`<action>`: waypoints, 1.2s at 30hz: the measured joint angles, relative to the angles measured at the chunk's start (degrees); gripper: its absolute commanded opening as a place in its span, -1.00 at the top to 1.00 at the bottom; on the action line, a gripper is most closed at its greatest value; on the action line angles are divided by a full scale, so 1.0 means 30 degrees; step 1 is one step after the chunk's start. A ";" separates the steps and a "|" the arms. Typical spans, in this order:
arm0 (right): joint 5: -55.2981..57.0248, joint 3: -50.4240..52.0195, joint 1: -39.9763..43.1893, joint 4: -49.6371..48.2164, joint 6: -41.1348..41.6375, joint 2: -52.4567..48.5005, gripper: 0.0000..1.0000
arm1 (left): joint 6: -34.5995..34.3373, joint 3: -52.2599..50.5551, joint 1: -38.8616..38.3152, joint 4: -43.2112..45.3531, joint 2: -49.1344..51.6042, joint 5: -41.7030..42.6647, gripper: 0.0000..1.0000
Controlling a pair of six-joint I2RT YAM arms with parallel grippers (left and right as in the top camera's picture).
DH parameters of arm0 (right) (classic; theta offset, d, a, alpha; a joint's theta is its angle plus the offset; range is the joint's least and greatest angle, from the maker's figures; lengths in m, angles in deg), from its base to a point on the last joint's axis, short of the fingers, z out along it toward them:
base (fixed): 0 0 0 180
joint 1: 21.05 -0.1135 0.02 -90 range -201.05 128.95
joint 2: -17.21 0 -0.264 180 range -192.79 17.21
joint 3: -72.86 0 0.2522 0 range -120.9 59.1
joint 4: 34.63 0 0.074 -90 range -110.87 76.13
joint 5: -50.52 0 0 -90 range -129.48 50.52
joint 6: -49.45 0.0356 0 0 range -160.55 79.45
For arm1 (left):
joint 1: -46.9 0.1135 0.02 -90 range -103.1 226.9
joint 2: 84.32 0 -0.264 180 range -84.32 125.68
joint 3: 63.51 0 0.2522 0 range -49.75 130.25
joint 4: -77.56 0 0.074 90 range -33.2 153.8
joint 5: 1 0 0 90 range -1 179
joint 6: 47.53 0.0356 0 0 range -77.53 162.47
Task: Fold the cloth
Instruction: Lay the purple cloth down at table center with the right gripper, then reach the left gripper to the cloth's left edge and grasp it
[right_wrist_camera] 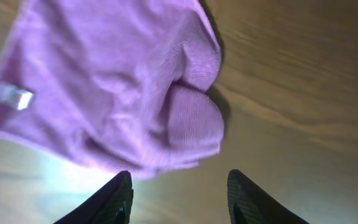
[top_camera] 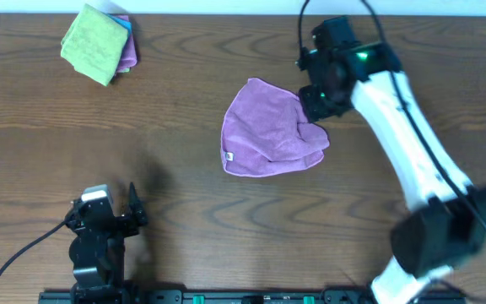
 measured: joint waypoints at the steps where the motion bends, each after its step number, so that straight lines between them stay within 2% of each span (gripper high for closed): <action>1: -0.0058 0.0109 0.0000 0.0153 -0.0080 0.0772 0.02 | -0.1523 0.0000 0.0000 0.0000 0.0000 0.0597 -0.91; 5: -0.0452 0.2433 0.0080 0.0124 -0.0335 0.4583 0.03 | -0.7905 0.0000 0.0000 -0.0007 0.0000 0.2885 -0.91; 8: -0.1100 0.5399 0.0087 -0.0379 -0.0408 0.6419 0.02 | -1.0732 -0.0058 0.0000 0.0357 0.0000 0.3235 -0.91; 12: -0.2164 0.9632 0.0080 -0.0823 -0.0430 0.7839 -0.02 | -1.3019 -0.0182 0.0000 0.0947 0.0000 0.3847 -0.91; 18: -0.2645 1.3158 0.0430 -0.2994 -0.0087 0.8051 -0.14 | -1.2029 -0.0444 -0.0284 0.2018 0.0415 0.6375 -0.91; 23: -0.3213 1.4710 0.1676 -0.4816 0.0219 0.8007 -0.13 | -1.0921 -0.0670 -0.0969 0.3519 0.2987 0.7424 -0.91; 28: -0.4248 1.4957 0.2616 -0.6608 0.0772 0.6790 -0.11 | -1.0200 -0.0816 -0.2084 0.8007 0.7817 0.8145 -0.91; 31: -0.4809 1.4987 0.2659 -0.7614 0.1129 0.5093 -0.08 | -0.9981 -0.0794 -0.3075 1.1380 1.2269 0.8721 -0.91; 36: -0.5340 1.5001 0.2681 -0.8488 0.1749 0.3490 -0.07 | -0.9063 0.0903 -0.4481 1.2779 1.8134 0.9537 -0.93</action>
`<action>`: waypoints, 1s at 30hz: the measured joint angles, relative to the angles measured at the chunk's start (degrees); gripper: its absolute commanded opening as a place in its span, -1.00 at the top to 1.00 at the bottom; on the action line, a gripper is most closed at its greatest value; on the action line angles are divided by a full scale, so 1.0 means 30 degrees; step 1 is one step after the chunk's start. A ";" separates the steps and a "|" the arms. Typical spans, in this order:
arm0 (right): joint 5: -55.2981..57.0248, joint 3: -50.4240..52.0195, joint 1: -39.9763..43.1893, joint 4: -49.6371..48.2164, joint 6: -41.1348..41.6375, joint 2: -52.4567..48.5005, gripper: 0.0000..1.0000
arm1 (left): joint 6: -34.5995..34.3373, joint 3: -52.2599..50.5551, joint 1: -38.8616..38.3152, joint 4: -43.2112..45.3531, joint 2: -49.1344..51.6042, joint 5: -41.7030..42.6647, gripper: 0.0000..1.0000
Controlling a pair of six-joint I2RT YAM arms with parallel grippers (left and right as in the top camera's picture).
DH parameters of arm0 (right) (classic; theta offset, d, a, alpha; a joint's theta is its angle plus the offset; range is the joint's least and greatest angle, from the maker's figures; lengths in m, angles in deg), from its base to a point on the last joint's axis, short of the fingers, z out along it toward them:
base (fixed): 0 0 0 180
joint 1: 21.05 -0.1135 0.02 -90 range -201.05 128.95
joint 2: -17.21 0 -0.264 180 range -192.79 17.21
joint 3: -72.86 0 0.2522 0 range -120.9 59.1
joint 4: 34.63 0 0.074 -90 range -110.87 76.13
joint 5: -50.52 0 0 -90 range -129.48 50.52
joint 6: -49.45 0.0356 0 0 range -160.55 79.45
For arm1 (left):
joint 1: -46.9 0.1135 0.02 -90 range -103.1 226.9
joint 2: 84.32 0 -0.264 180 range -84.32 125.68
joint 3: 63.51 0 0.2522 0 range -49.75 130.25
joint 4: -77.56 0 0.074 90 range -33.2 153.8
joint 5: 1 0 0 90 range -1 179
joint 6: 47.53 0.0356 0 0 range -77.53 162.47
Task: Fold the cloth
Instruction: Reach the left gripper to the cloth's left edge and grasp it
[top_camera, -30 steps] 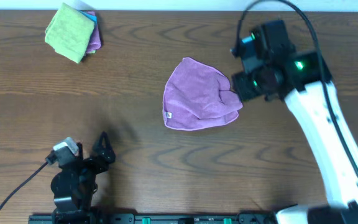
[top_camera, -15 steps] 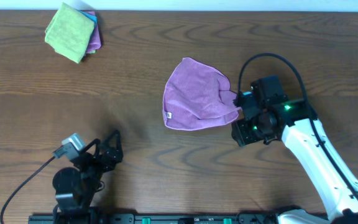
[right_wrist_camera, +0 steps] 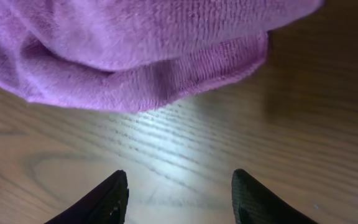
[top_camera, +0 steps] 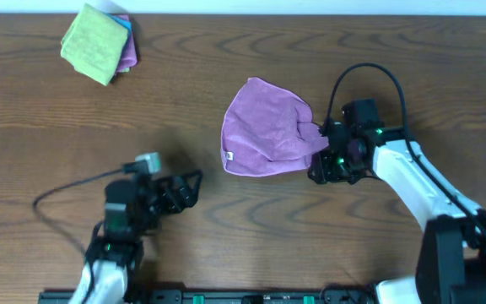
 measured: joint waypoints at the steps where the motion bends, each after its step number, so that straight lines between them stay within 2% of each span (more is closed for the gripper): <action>1: -0.0080 0.0000 0.0015 -0.0087 0.0051 -0.0117 -0.07 | 0.0328 0.0699 -0.0291 0.0029 0.1137 0.0197 -0.94; 6: -0.0299 0.0000 0.0612 -0.0532 0.0525 -0.0160 -0.07 | 0.1982 0.4641 -0.1326 -0.0809 0.5639 0.1428 -0.99; 10: -0.0430 0.0000 0.1297 -0.1093 0.0860 -0.0160 -0.06 | 0.3381 0.6754 -0.1829 -0.2550 0.7584 0.2025 -1.00; 15: -0.0736 0.0000 0.1865 -0.2018 0.1282 -0.0197 -0.03 | 0.4612 0.8255 -0.3126 -0.4954 0.8510 0.1443 -1.00; 16: -0.0867 0.0000 0.1872 -0.2164 0.1348 -0.0284 0.01 | 0.4816 0.8480 -0.3417 -0.5348 0.8655 0.1275 -0.89; 18: -0.1209 0.0000 0.1872 -0.2433 0.1545 -0.0678 0.05 | 0.5034 0.8896 -0.3934 -0.5931 0.8947 0.0896 -0.88; 24: -0.1923 0.0000 0.1872 -0.2849 0.1996 -0.2747 0.07 | 0.5428 0.9267 -0.4211 -0.7402 0.9173 0.0204 -0.79; 30: -0.2237 -0.0007 0.1887 -0.3279 0.2084 -0.2994 0.07 | 0.5435 0.9275 -0.4211 -0.7577 0.9289 -0.0015 -0.75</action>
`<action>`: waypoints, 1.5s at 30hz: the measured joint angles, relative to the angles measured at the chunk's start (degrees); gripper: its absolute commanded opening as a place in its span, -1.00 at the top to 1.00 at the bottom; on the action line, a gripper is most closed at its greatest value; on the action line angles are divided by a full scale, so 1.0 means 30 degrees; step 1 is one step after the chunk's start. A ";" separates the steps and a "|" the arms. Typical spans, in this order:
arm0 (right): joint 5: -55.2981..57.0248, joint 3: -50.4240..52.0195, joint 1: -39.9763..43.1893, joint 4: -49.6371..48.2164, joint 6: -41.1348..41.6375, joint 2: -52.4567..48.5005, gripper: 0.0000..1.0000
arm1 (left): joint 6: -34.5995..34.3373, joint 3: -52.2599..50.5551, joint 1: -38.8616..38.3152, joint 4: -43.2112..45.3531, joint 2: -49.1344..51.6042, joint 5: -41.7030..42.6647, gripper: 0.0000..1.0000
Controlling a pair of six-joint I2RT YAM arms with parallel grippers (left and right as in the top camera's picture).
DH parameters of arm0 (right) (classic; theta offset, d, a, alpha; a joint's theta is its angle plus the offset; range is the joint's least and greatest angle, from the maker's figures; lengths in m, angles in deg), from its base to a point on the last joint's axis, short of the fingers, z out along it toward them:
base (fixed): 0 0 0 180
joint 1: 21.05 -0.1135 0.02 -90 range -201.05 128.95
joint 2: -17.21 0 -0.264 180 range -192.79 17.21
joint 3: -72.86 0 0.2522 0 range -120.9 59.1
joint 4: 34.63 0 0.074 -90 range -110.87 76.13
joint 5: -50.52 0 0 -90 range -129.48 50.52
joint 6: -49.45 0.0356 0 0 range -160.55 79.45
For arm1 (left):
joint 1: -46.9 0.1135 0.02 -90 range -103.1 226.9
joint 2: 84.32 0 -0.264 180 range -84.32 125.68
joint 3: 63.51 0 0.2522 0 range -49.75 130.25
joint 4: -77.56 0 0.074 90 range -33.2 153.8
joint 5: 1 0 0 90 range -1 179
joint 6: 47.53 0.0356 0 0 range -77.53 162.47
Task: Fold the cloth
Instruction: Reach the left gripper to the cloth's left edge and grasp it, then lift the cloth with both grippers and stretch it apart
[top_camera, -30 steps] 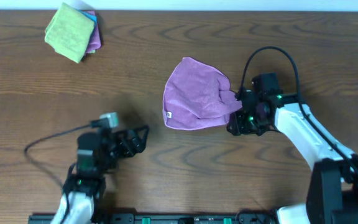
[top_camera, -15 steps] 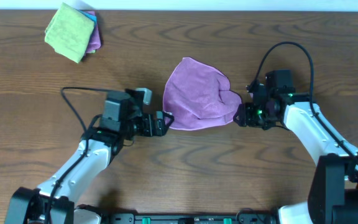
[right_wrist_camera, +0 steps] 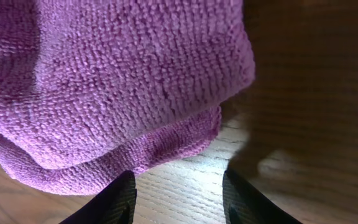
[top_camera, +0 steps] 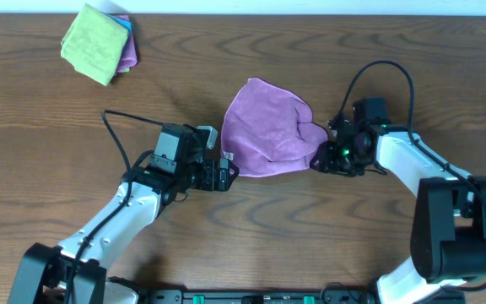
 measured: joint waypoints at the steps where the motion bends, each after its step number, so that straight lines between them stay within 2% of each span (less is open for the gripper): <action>1: 0.0007 0.0000 0.0000 -0.0044 0.0036 -0.0007 0.06 | 0.0000 0.0000 0.0000 0.0007 0.0073 -0.0051 -0.74; 6: 0.0138 0.0000 0.0000 -0.0415 0.0342 -0.0015 0.16 | -0.0015 0.0022 0.0000 0.0692 0.1013 -0.0219 -0.71; 11: 0.0459 0.0000 0.0007 -0.1188 0.0612 -0.0270 0.61 | -0.0117 0.0488 0.0000 0.0772 0.2025 -0.0270 -0.64; 17: 0.0525 -0.0015 0.0015 -0.1945 0.0925 -0.0597 0.97 | -0.0204 0.1275 0.0000 0.0794 0.2215 -0.0255 -0.50; 25: 0.0517 -0.0015 0.0015 -0.2499 0.1071 -0.0685 0.97 | -0.0313 0.1392 0.0000 0.0765 0.2215 -0.0262 0.14; 28: 0.0503 -0.0015 0.0015 -0.2499 0.1071 -0.0685 0.97 | -0.0342 0.1392 0.0000 0.0772 0.2215 -0.0270 0.31; 31: 0.0466 -0.0015 0.0015 -0.2499 0.1078 -0.0685 0.97 | -0.0328 0.1392 0.0000 0.0780 0.2215 -0.0262 0.34; 32: 0.0466 -0.0015 0.0015 -0.2499 0.1078 -0.0685 0.97 | -0.0306 0.1392 0.0000 0.0772 0.2215 -0.0270 0.29; 34: 0.0466 -0.0015 0.0015 -0.2499 0.1078 -0.0685 0.98 | -0.0270 0.1392 0.0000 0.0780 0.2215 -0.0262 -0.14; 37: 0.0459 -0.0015 0.0015 -0.2499 0.1078 -0.0685 0.98 | -0.0364 0.1399 0.0000 0.0772 0.2222 -0.0262 -0.13; 42: 0.0459 -0.0015 0.0015 -0.2499 0.1224 -0.0685 0.98 | -0.0372 0.1399 0.0000 0.0794 0.2980 -0.0262 0.06; 45: 0.0459 -0.0015 0.0015 -0.2499 0.1275 -0.0685 0.97 | -0.0568 0.1406 0.0000 0.0780 0.3781 -0.0240 0.42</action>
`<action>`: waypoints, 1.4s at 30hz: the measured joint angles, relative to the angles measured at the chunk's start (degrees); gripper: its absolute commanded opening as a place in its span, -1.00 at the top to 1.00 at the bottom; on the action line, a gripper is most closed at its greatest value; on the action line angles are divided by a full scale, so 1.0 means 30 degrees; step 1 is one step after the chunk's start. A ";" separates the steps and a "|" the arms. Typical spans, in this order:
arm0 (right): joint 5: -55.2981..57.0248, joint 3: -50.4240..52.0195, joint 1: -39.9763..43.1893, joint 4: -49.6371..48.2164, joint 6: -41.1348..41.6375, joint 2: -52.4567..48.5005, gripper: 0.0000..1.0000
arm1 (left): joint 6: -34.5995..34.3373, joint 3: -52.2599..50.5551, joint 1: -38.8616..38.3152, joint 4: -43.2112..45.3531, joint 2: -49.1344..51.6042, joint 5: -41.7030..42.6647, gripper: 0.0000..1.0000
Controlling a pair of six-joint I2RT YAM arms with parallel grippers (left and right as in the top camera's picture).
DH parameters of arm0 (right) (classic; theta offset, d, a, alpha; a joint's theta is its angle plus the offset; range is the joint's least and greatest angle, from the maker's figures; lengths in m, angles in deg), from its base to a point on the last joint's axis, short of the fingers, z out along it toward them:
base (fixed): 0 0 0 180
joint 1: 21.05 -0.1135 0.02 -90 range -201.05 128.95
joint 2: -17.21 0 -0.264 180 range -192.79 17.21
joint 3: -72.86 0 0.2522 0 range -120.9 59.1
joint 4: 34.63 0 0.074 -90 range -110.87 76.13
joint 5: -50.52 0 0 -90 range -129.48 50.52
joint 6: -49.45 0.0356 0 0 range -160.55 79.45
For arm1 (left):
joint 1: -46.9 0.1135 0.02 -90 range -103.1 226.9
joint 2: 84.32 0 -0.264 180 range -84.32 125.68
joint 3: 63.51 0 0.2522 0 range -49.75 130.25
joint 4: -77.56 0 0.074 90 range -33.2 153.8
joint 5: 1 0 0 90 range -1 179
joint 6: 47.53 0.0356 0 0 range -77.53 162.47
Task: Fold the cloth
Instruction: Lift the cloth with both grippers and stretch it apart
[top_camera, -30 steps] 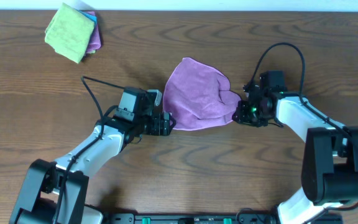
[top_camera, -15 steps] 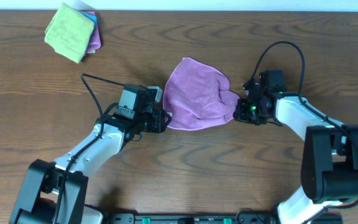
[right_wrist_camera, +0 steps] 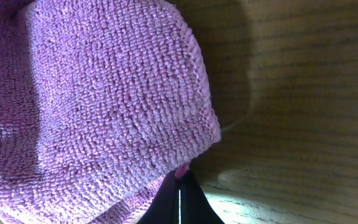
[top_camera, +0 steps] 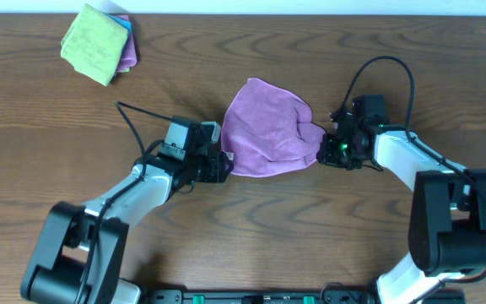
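Note:
A purple cloth (top_camera: 264, 127) lies crumpled in the middle of the table, with a loose flap at its right. In the right wrist view the purple cloth (right_wrist_camera: 104, 99) fills the upper left. My right gripper (right_wrist_camera: 180, 182) is shut, pinching a bit of the cloth's lower right edge between its tips. From overhead, the right gripper (top_camera: 321, 152) sits at the cloth's right corner. My left gripper (top_camera: 218, 162) is at the cloth's lower left corner, touching or overlapping its edge; whether it is open or shut does not show.
A stack of folded cloths, green (top_camera: 96, 44) on top, lies at the far left corner. Both arms reach in low over the brown wooden table (top_camera: 395, 51) from either side of the purple cloth.
My right gripper has gone from open at the cloth's right edge to shut on that edge. The left gripper has moved slightly closer onto the cloth's lower left corner.
My right gripper was open above the cloth's right side while the left arm rested near the front. Then the right gripper was low beside the right flap and the left arm extended. Both reached the cloth's corners, and now the right is shut on its edge.

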 measured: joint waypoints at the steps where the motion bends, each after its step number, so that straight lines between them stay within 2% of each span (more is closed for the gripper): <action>1: 0.0000 0.0000 0.0000 0.0000 0.0000 0.0000 0.97 | 0.0007 0.0022 0.0000 0.0000 0.0160 -0.0015 0.58; 3: 0.0000 0.0000 0.0000 0.0007 0.0000 0.0000 0.97 | -0.0131 0.0168 0.0000 -0.0007 0.0342 -0.0007 0.66; 6: 0.0000 0.0000 0.0000 0.0022 0.0000 0.0000 0.97 | -0.0517 0.0641 0.0000 -0.0015 0.0357 0.0051 0.89; 17: -0.0772 0.0000 0.0000 0.0721 0.0007 0.0080 0.97 | -0.0590 0.3104 0.0000 -0.0801 0.0357 0.0117 0.89; 22: -0.0954 -0.0350 0.0000 0.1297 0.0015 0.1705 0.97 | -0.0386 0.4277 0.0000 -0.1683 0.0357 0.0109 0.88; 27: -0.0962 -0.2572 0.0000 0.1843 0.0051 0.5020 0.98 | 0.0080 0.6521 0.0000 -0.3206 0.0306 -0.0284 0.89; 30: -0.0772 -0.4357 0.0000 0.3257 -0.0015 0.6754 0.97 | 0.0379 0.8313 0.0000 -0.4707 -0.0226 -0.1260 0.89; 34: -0.0066 -0.6404 0.0000 0.5595 -0.0160 0.7497 0.97 | 0.0539 0.9755 0.0000 -0.5348 -0.2076 -0.2652 0.88; 42: 0.1086 -1.0499 -0.0022 0.9996 -0.1013 0.8182 0.97 | 0.0641 1.0083 0.0000 -0.6339 -0.6674 -0.4211 0.89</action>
